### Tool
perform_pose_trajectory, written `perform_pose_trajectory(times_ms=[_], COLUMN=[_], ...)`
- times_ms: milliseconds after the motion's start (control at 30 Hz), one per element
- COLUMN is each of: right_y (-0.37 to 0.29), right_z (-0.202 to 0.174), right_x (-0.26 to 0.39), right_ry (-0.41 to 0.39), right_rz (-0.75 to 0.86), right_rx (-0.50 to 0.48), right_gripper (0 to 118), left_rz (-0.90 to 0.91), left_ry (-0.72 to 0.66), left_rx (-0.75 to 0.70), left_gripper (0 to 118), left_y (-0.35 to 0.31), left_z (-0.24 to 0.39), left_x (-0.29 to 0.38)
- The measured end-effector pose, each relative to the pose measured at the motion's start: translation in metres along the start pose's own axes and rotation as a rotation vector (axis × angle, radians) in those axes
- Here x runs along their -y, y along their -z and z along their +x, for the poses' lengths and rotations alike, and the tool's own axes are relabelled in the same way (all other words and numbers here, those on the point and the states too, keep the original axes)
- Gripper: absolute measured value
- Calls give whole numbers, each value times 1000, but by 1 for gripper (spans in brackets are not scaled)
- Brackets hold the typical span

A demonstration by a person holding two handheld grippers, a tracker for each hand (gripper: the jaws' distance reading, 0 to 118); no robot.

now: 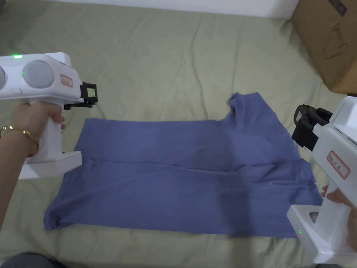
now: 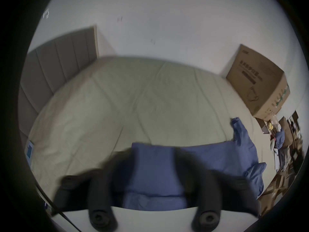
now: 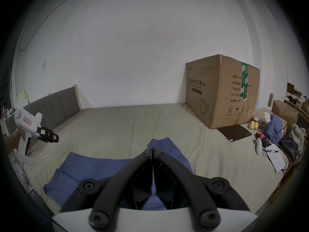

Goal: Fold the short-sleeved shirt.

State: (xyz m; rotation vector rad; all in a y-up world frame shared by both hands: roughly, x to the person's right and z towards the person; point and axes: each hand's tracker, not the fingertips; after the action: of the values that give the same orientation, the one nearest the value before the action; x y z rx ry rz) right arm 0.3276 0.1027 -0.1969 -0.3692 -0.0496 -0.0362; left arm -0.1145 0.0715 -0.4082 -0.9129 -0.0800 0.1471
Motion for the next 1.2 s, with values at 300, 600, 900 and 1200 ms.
perform_pose_trajectory(times_ms=[300, 600, 900, 1200], right_y=[43, 68, 83, 174], right_z=[6, 14, 25, 61], right_x=[9, 25, 17, -37], right_ry=[-26, -10, 4, -31], right_rz=[-92, -159, -211, -405], right_rx=[33, 67, 63, -17], right_gripper=[0, 0, 0, 47], left_rz=[-223, -255, -154, 6], left_ry=[26, 8, 68, 65], left_rx=[-105, -112, -76, -11], left_gripper=[115, 33, 0, 0], left_y=[111, 164, 136, 66], left_z=[-17, -25, -22, -15], left_x=[-14, -10, -14, -10])
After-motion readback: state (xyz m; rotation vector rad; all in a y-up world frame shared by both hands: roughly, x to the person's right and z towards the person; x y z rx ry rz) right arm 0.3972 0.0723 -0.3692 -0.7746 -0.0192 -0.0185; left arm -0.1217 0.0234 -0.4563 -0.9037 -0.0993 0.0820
